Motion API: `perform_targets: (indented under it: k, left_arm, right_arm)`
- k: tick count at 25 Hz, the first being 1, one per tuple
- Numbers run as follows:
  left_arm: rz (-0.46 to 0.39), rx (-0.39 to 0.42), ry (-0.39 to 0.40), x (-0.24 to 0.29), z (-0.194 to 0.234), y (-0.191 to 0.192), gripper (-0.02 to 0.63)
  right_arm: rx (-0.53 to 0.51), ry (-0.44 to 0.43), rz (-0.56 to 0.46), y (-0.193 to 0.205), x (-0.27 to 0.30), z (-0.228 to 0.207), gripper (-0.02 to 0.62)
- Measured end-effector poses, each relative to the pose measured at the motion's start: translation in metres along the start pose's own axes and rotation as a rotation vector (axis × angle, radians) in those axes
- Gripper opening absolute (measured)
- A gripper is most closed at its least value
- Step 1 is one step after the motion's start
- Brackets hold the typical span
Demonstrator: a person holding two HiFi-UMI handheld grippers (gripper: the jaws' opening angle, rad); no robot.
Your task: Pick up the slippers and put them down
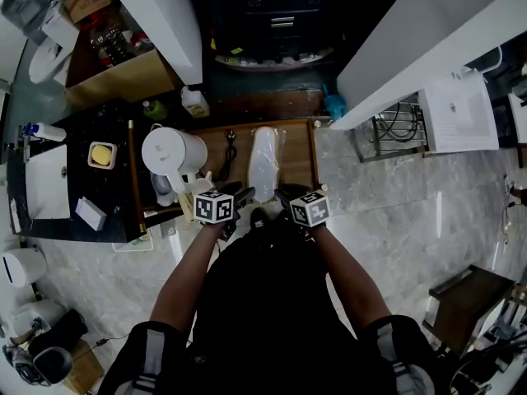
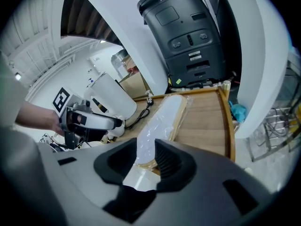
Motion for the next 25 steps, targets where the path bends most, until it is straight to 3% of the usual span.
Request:
perform_targets:
  k: [9, 14, 17, 25]
  left_arm:
    - [-0.103, 0.064, 0.044, -0.028, -0.035, -0.005, 0.190]
    - [-0.196, 0.066, 0.089, -0.047, -0.055, -0.010, 0.071]
    - [-0.241, 0.076, 0.128, -0.054, -0.072, -0.015, 0.037]
    - [-0.180, 0.207, 0.174, -0.059, -0.103, -0.019, 0.012]
  right_arm:
    - [-0.004, -0.013, -0.116, -0.007, -0.041, 0.004, 0.017]
    - [-0.026, -0.044, -0.174, -0.011, -0.063, 0.016, 0.009]
    - [-0.034, -0.068, -0.190, -0.013, -0.074, 0.024, 0.009]
    - [-0.083, -0.111, -0.191, -0.021, -0.085, 0.046, 0.008]
Point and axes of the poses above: the fingertips, and each gripper's own axes: x forward along the fingers, z to its left, y out of its underside, the point moved 10 cm from there along -x, backward along the fingers, and after that the axes turned 12 degrees about y, right-handed, at the moved point
